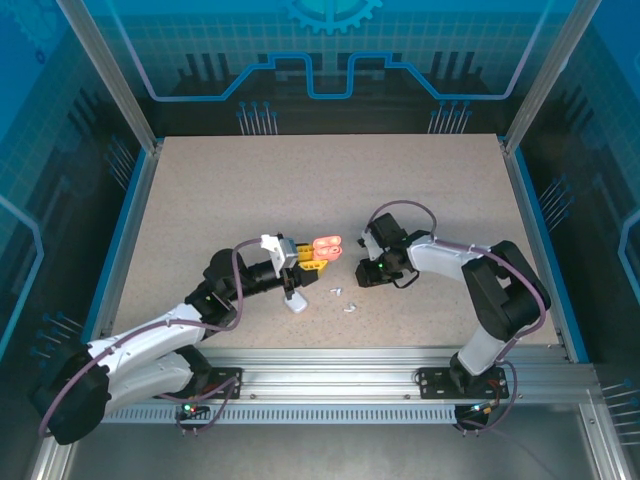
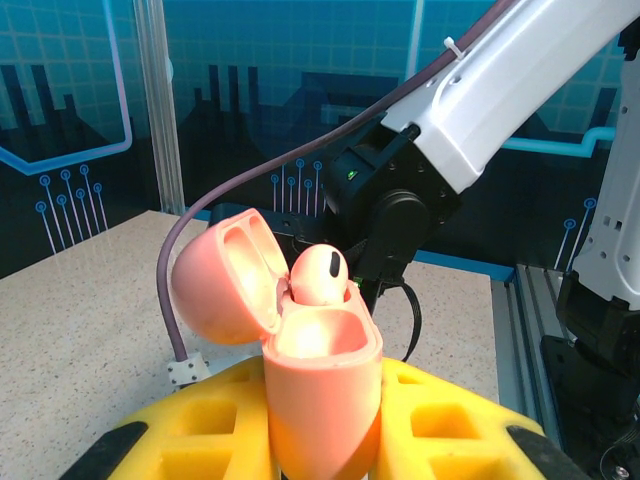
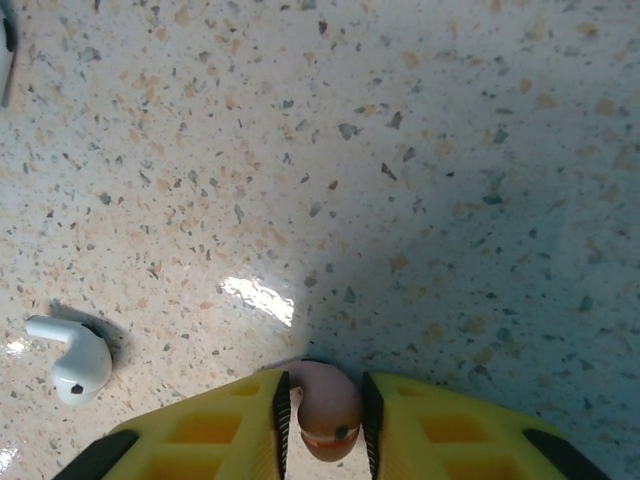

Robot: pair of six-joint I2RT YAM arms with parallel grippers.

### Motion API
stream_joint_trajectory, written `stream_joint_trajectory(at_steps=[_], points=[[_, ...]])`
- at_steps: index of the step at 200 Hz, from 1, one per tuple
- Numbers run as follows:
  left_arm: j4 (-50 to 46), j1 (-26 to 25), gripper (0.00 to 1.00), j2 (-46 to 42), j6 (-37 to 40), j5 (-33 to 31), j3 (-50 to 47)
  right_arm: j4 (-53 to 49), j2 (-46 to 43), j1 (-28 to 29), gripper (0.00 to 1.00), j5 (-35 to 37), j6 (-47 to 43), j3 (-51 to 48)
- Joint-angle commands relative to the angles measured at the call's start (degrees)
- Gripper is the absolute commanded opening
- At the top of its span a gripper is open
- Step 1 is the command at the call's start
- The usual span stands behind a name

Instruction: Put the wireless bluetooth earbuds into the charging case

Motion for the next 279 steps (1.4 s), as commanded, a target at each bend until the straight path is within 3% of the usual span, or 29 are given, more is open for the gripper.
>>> stream_joint_trajectory(at_steps=[1,68,147,224,279], points=[[0.4,0.2,0.00,-0.9,0.4,-0.5,1.8,-1.9,3.5,2.1,0.27,1.1,0.0,1.1],[-0.5,0.2,0.00,-1.4,0.9,-0.9,1.5,-1.3,1.3,2.8,0.21,2.4,0.8,0.4],[3.0,0.1,0.00,2.4,-2.2,-0.8,1.0,-1.4,-16.7,2.9,0.20,8.5,-2.7,-4.0],[8.6,-0.1,0.00,12.6,-6.2,-0.8,2.4,0.0,-41.7,7.1,0.22,15.4,-14.5,-4.7],[10.5,-0.3,0.00,16.8,-5.1,0.9,4.0,-0.8,-43.9,14.5,0.22,20.0,-24.3,2.4]])
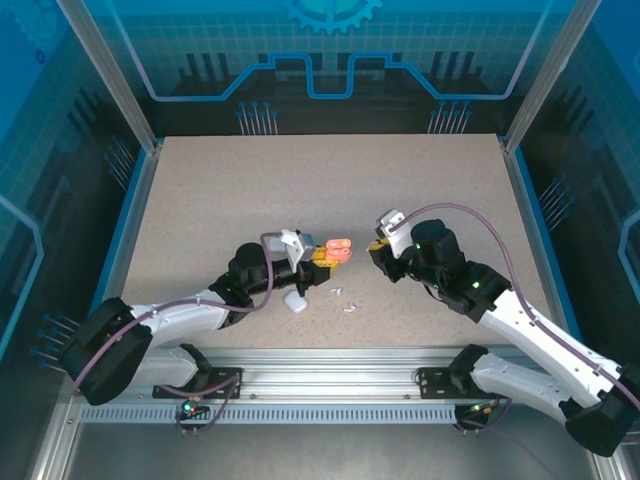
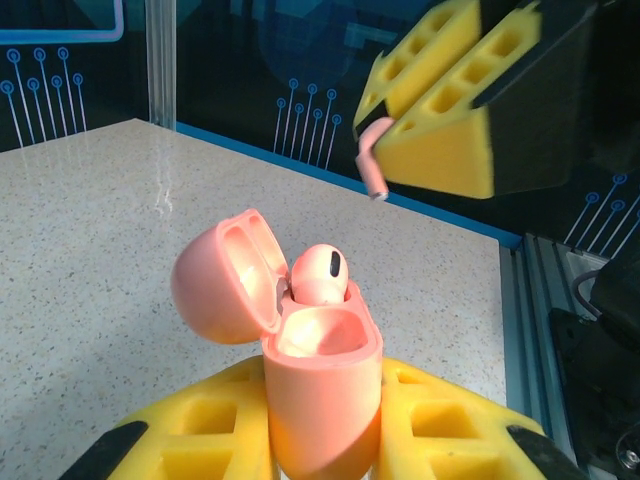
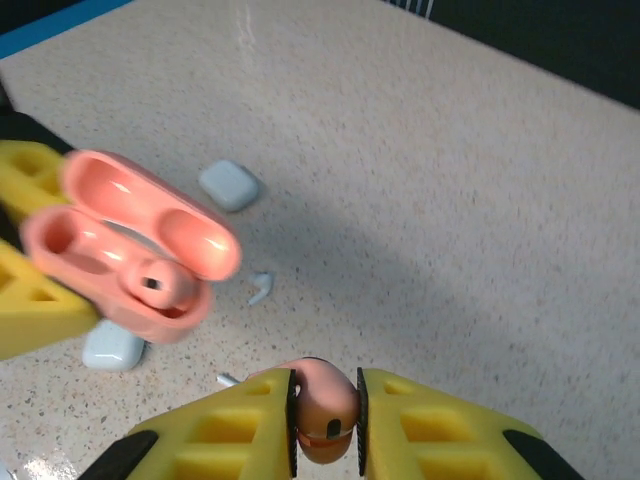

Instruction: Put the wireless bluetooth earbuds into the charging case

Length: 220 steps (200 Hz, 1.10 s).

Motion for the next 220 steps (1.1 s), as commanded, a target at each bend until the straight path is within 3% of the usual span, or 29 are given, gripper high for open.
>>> stream_joint_trajectory(at_steps=[1,75,220], points=[[3.2,-0.3,0.00,0.9,0.1,1.2,2.7,0.0,0.4,3.8,0.22,3.8,-6.8,4.4],[3.3,-0.4,0.00,1.5,0.2,1.9,3.3,0.0,7.6,12.8,0.22,11.3,-14.2,11.2],[3.2,-0.7,0.00,0.4,0.2,1.9,3.3,1.1,13.3,14.9,0.21,13.0,-14.0,12.2]])
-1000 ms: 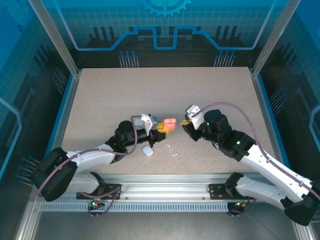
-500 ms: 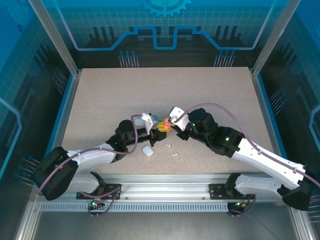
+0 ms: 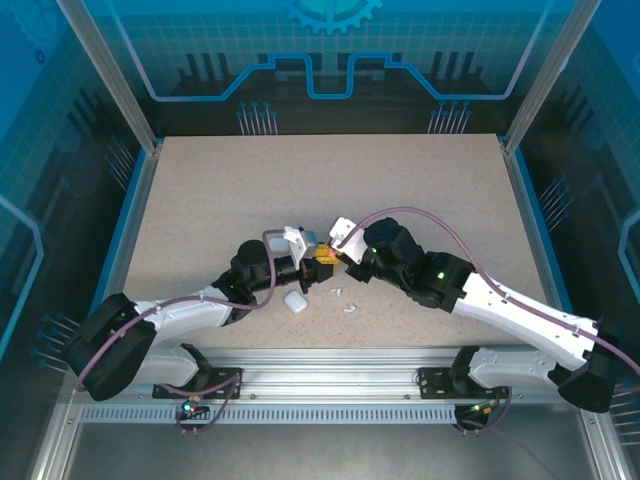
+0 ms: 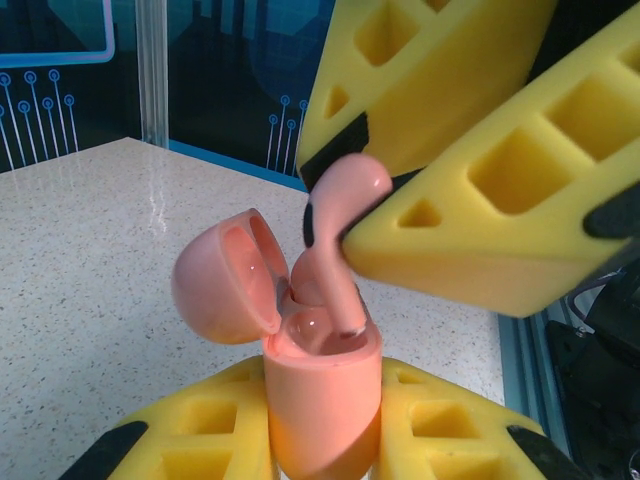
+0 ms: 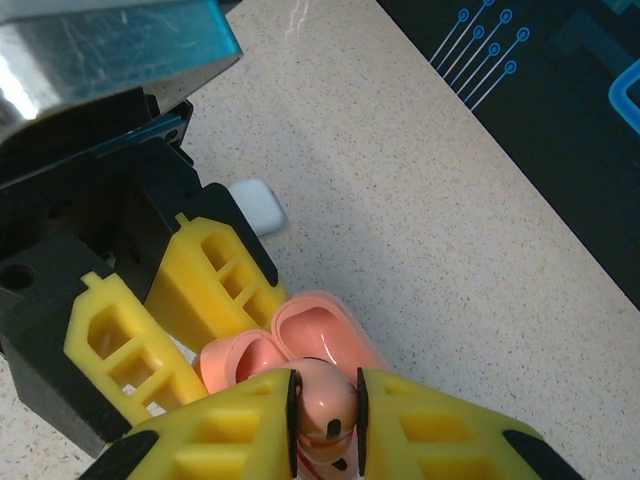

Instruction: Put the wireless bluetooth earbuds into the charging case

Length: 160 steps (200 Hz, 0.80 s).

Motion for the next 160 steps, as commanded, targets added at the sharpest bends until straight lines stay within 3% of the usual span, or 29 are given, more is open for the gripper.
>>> stream_joint_trajectory(at_steps=[1,160], points=[[1.9,-0.3,0.00,-0.9,0.2,1.2,1.7,1.0,0.6,1.0,0.21,1.3,-0.3,1.9],[2.5,-0.3,0.00,-1.7,0.2,0.2,0.8,-2.4,0.5,1.3,0.24,-2.6,2.4,1.0]])
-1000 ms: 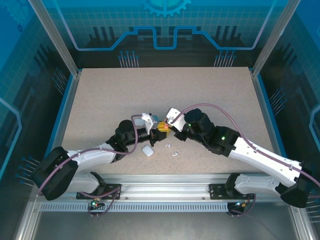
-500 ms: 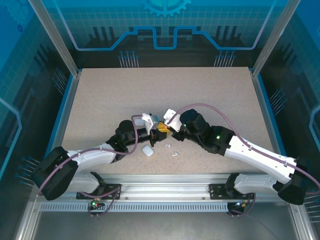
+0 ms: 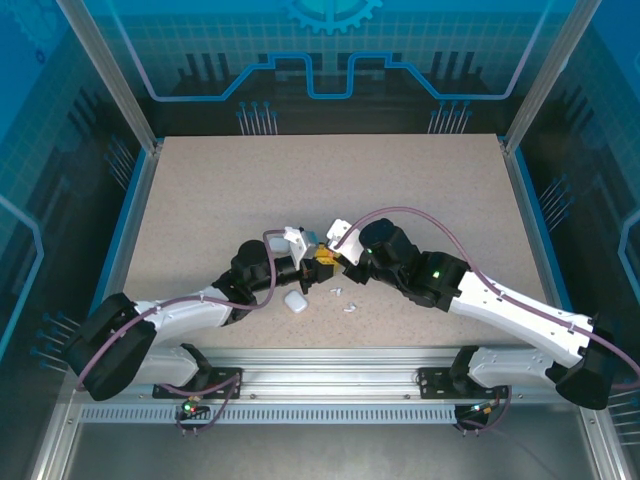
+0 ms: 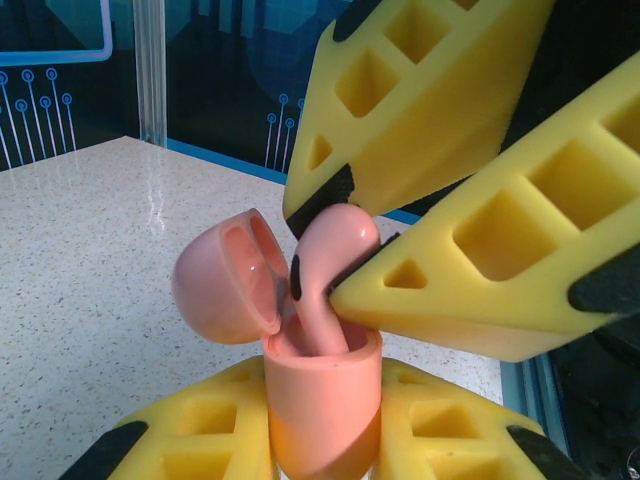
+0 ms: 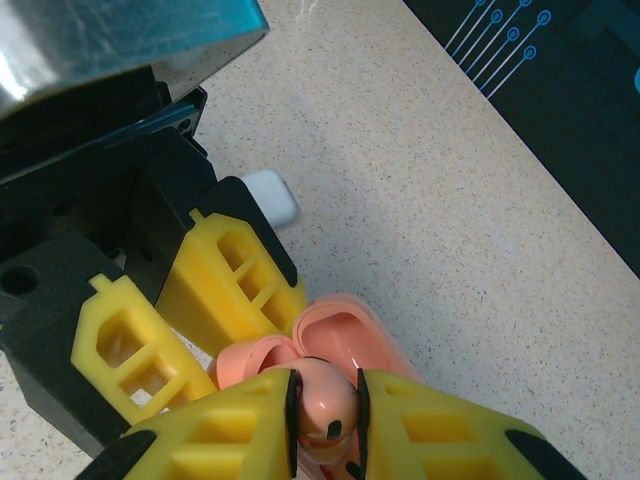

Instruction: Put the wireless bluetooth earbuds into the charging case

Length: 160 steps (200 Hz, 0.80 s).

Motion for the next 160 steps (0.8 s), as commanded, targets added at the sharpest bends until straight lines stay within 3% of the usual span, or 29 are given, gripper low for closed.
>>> stream_joint_trajectory(at_steps=[1,68,160], points=[[2.6,-0.3,0.00,-1.7,0.2,0.2,0.8,-1.9,-0.6,0.9,0.24,-2.0,1.0,0.9],[2.7,-0.3,0.00,-2.0,0.3,-0.1,0.4,-1.9,-2.1,0.2,0.35,-4.2,1.7,1.5],[4.3,-0.4,0.00,-2.1,-0.3,0.0,0.0,-1.3,-10.2,-4.8,0.75,-11.4,8.1,5.1]])
